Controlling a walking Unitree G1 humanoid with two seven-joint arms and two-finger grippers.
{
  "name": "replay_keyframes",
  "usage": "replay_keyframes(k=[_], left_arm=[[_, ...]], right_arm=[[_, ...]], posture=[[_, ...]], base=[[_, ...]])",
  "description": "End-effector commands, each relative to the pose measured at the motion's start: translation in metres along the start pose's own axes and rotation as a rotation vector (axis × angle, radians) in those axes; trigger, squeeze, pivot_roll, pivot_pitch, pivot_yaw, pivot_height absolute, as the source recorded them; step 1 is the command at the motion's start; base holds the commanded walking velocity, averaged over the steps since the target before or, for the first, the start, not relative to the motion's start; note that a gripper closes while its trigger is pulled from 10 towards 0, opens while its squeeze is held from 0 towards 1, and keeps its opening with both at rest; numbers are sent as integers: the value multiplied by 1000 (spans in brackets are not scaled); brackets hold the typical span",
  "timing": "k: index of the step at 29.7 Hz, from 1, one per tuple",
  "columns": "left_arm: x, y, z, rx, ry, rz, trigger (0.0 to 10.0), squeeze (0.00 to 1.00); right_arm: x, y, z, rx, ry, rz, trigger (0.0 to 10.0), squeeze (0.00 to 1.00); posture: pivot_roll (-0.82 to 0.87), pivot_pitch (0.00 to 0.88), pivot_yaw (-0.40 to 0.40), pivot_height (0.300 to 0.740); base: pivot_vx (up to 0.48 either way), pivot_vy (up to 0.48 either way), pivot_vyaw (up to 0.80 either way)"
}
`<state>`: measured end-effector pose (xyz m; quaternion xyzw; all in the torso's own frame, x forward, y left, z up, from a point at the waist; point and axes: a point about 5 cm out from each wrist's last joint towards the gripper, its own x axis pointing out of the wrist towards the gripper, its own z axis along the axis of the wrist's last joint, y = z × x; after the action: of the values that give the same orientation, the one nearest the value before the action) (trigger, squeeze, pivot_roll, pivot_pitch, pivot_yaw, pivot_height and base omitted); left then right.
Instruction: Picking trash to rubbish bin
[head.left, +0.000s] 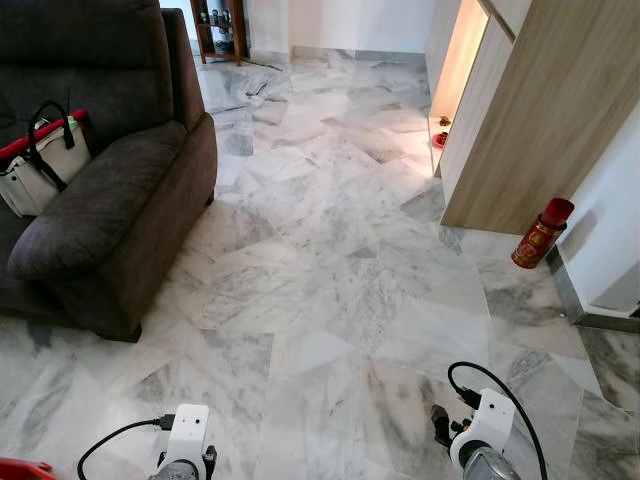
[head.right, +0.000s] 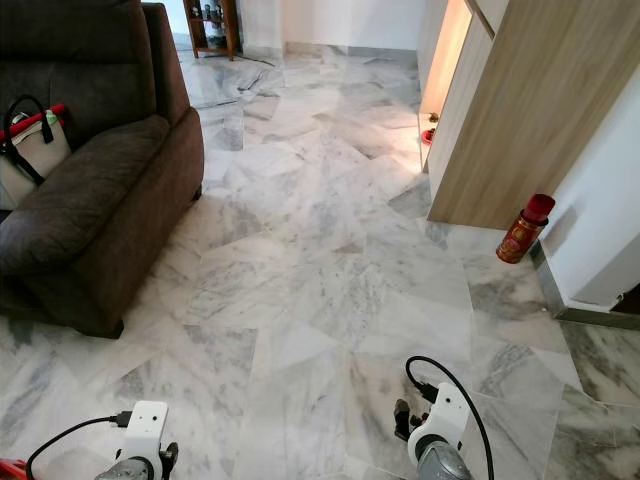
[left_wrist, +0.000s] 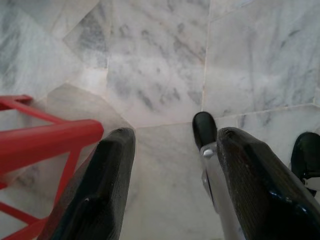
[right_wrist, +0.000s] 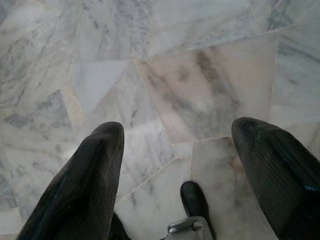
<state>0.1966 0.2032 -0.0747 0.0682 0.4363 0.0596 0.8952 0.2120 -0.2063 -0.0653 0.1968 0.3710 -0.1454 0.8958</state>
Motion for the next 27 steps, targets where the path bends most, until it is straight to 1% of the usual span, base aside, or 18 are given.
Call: replay_keyframes(k=[1,6,7,13,17,23,27], left_arm=[[0,3,-3,-19,20,20,10000,0],[0,3,0,-23,12,27,10000,0],[0,3,1,-35,6,30,10000,0],[0,3,0,-38,8,33,10000,0],[-2,2,-10,-20,30,37,10000,0],[-2,2,-12,-12,34,37,10000,0],[-2,0,-11,-15,30,41,10000,0]], right_arm=[[0,-3,1,-13,-14,-10,10000,0],[0,-4,4,-24,-20,-19,10000,0],[-1,-6,3,-31,-16,-23,10000,0],[-1,-8,1,-46,-6,-20,10000,0],[-3,-11,-2,-43,1,-30,10000,0],[-3,-11,-2,-48,1,-28,10000,0],[-2,-11,-1,-78,6,-15,10000,0]], posture=[[-10,71,-32,740],[3,63,-42,740],[6,58,-47,740],[8,54,-49,740],[5,42,-41,740],[0,51,-48,740],[11,46,-60,740]], base=[[0,0,544],[0,0,749],[0,0,800],[0,0,800],[0,0,800],[0,0,800],[0,0,800]])
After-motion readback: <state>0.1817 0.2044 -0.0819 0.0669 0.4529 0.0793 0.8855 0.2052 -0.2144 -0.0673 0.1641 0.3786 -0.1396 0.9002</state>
